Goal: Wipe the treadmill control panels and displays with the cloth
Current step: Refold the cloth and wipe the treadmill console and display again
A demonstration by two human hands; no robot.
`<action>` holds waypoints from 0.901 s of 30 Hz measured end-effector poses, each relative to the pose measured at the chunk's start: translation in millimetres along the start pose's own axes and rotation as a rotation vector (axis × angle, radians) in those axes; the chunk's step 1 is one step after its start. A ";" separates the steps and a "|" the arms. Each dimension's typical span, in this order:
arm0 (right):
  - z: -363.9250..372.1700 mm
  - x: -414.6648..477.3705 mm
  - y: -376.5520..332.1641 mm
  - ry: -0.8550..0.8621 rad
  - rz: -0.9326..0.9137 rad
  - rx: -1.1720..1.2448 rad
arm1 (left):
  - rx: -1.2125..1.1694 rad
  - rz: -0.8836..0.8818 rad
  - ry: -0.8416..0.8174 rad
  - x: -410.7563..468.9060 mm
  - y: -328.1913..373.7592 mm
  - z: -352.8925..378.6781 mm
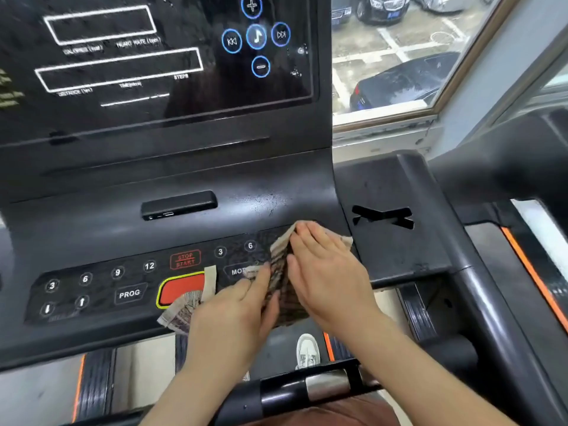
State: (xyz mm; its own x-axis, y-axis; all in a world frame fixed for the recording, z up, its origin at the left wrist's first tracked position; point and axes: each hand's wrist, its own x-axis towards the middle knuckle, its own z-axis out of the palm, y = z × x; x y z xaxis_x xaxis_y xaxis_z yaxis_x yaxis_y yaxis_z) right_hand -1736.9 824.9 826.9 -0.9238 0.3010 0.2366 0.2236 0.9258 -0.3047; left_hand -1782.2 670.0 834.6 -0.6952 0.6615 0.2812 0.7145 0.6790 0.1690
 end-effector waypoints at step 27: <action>13.0 -9.2 -40.8 -0.123 -0.229 0.012 | 0.013 -0.263 0.130 -26.4 -24.6 -9.4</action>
State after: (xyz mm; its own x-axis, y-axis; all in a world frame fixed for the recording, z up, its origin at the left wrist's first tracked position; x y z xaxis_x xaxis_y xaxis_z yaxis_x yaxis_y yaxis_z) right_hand -1741.6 781.4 825.1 -0.9809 0.0529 0.1869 0.0011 0.9637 -0.2671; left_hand -1780.6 632.9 831.8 -0.8398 0.4165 0.3483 0.5095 0.8262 0.2404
